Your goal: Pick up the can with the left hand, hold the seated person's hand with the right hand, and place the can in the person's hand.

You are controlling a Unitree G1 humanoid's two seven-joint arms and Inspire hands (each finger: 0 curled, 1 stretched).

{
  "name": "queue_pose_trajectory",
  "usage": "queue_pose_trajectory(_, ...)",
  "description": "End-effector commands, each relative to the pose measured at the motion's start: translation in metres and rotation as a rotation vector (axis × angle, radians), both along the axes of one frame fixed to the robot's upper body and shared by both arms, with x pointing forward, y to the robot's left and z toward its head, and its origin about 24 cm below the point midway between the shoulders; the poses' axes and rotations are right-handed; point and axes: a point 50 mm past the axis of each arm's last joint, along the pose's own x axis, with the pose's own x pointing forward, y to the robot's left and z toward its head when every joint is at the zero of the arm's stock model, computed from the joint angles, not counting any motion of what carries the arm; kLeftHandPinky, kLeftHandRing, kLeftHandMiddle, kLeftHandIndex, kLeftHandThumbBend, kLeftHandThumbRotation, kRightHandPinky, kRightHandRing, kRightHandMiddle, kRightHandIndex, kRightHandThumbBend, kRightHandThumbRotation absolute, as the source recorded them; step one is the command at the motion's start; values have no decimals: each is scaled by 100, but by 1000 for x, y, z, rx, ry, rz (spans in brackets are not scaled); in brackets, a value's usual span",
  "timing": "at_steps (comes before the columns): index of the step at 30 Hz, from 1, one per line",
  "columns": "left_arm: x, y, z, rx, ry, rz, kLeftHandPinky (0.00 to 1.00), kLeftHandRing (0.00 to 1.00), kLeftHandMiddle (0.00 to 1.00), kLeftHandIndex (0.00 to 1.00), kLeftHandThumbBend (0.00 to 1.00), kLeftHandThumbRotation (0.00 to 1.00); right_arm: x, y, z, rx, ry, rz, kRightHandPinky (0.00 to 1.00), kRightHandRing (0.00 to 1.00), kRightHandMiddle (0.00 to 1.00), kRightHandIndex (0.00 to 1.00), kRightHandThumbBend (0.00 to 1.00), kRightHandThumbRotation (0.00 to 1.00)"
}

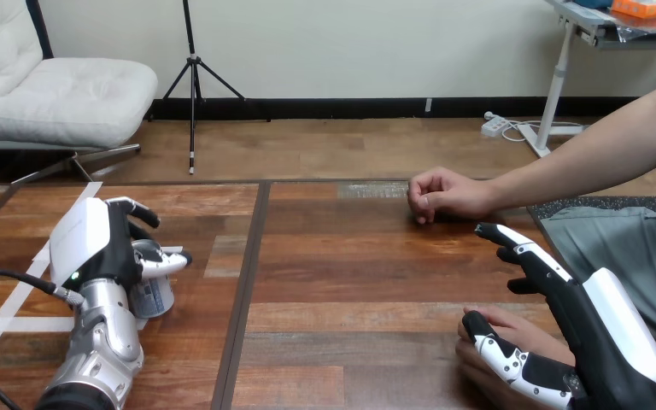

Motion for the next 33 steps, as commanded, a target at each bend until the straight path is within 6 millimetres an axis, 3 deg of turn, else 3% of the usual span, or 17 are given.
queue_pose_trajectory(1,14,-2,18,39,-21,-18,51,57,62,66,82,0,7,2,16,-13,-87,23,78,90,92,89,35,0)
queue_pose_trajectory(12,14,-1,17,37,0,-3,53,62,68,70,85,0,7,2,16,-9,-91,30,78,90,92,89,35,0)
queue_pose_trajectory(33,11,1,13,59,22,15,46,56,61,64,87,0,7,2,16,-10,-86,29,78,90,92,88,35,0)
